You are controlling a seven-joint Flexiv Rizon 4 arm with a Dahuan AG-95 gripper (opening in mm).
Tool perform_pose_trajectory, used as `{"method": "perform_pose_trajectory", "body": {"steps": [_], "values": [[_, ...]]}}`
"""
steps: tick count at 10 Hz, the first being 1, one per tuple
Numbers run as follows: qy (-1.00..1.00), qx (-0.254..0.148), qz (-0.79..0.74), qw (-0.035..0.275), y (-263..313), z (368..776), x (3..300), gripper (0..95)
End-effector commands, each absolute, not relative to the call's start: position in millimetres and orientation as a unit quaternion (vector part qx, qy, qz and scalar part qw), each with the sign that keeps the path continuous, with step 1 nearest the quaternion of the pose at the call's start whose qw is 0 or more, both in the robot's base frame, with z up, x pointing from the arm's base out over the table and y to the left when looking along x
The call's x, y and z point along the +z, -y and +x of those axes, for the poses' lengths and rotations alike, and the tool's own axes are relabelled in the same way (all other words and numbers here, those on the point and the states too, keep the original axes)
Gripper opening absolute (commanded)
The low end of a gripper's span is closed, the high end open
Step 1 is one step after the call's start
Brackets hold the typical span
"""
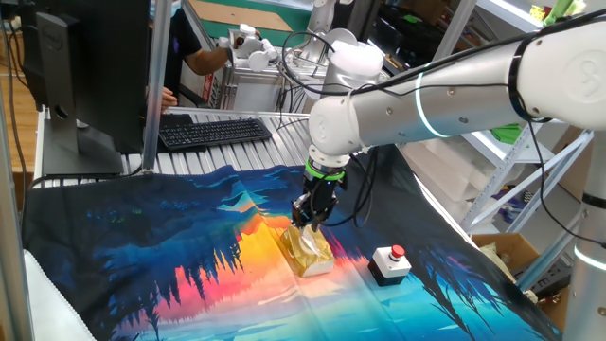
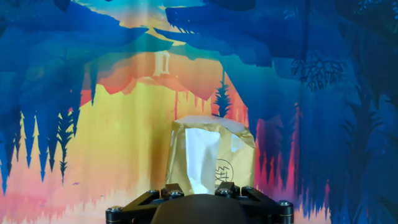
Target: Pull out a napkin
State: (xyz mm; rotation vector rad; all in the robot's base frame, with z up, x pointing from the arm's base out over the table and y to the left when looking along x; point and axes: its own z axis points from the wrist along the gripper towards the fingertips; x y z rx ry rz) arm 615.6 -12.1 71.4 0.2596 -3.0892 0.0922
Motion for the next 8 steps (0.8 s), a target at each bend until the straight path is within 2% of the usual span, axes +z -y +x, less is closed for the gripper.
{"method": "perform_pose_trajectory", "body": {"steps": [1, 8], "values": [[0.996, 0.032, 0.082, 0.019, 9.9, 615.4, 70.7, 19.0], [0.996, 0.032, 0.085, 0.019, 8.0, 619.7, 68.8, 19.0]]}}
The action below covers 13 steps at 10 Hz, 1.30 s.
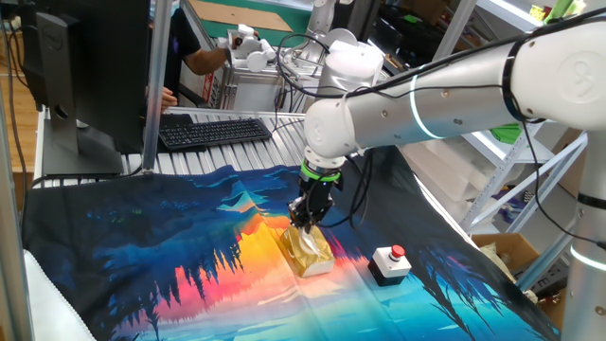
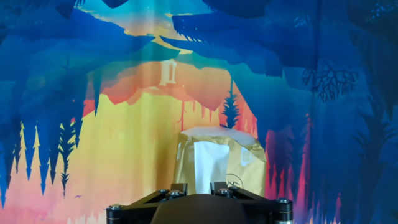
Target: Pull out a napkin
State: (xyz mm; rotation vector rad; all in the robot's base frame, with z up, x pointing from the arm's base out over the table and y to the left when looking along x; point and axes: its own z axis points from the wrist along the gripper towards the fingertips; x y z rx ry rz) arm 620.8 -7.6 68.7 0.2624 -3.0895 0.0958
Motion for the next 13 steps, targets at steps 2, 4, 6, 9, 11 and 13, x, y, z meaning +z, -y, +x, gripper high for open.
{"method": "perform_pose_trajectory", "body": {"steps": [2, 4, 6, 9, 11, 13], "values": [[0.996, 0.032, 0.087, 0.017, 7.9, 619.7, 68.8, 19.0], [0.995, 0.033, 0.094, 0.015, 7.9, 619.7, 68.8, 19.0], [0.994, 0.038, 0.099, 0.016, 7.8, 619.3, 68.4, 0.0], [0.995, 0.034, 0.096, 0.016, 7.7, 619.0, 68.1, 19.0], [0.995, 0.033, 0.096, 0.017, 7.6, 619.1, 68.2, 19.0], [0.993, 0.032, 0.111, 0.019, 7.5, 619.1, 68.3, 19.0]]}}
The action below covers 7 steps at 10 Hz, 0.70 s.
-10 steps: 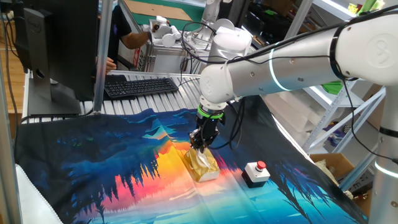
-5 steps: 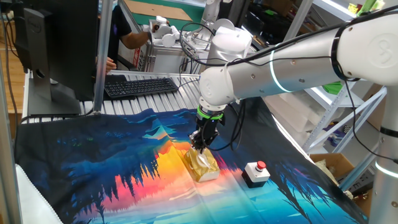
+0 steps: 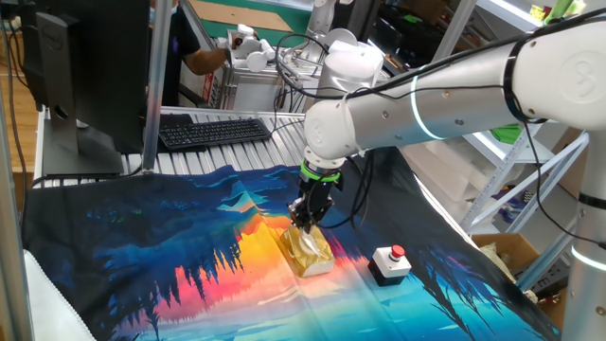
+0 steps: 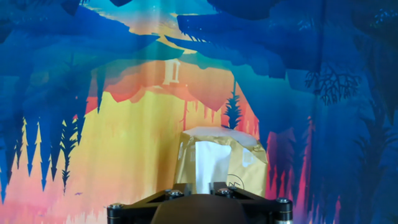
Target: Pull out a napkin
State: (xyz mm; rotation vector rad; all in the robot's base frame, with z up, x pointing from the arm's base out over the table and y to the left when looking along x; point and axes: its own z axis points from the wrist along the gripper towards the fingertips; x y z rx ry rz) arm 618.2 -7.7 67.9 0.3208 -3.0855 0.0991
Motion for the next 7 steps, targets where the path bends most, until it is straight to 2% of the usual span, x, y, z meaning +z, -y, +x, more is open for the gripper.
{"method": "perform_pose_trajectory", "body": {"steps": [1, 7], "values": [[0.993, 0.032, 0.11, 0.022, 7.5, 619.0, 68.2, 19.0], [0.994, 0.03, 0.101, 0.022, 7.7, 618.9, 68.0, 19.0]]}}
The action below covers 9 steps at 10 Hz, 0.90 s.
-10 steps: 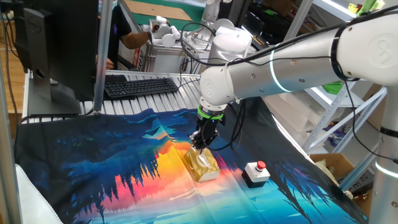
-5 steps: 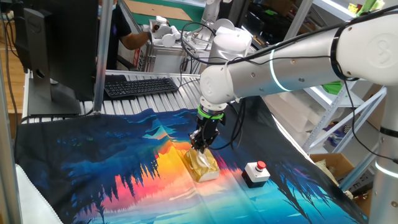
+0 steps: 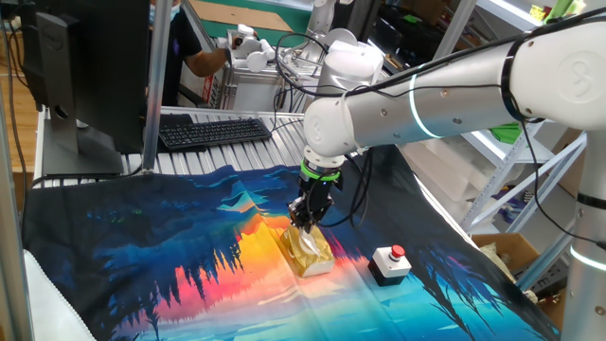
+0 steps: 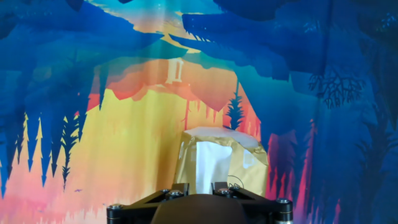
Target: Pull out a napkin
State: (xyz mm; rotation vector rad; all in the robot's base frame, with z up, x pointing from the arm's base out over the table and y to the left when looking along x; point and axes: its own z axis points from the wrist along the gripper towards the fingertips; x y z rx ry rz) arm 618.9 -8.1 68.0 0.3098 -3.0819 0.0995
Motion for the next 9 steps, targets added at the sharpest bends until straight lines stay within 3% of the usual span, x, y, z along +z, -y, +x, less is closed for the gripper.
{"method": "perform_pose_trajectory", "body": {"steps": [1, 9], "values": [[0.994, 0.031, 0.099, 0.019, 7.9, 619.1, 68.2, 19.0], [0.995, 0.028, 0.095, 0.019, 7.9, 619.2, 68.2, 19.0]]}}
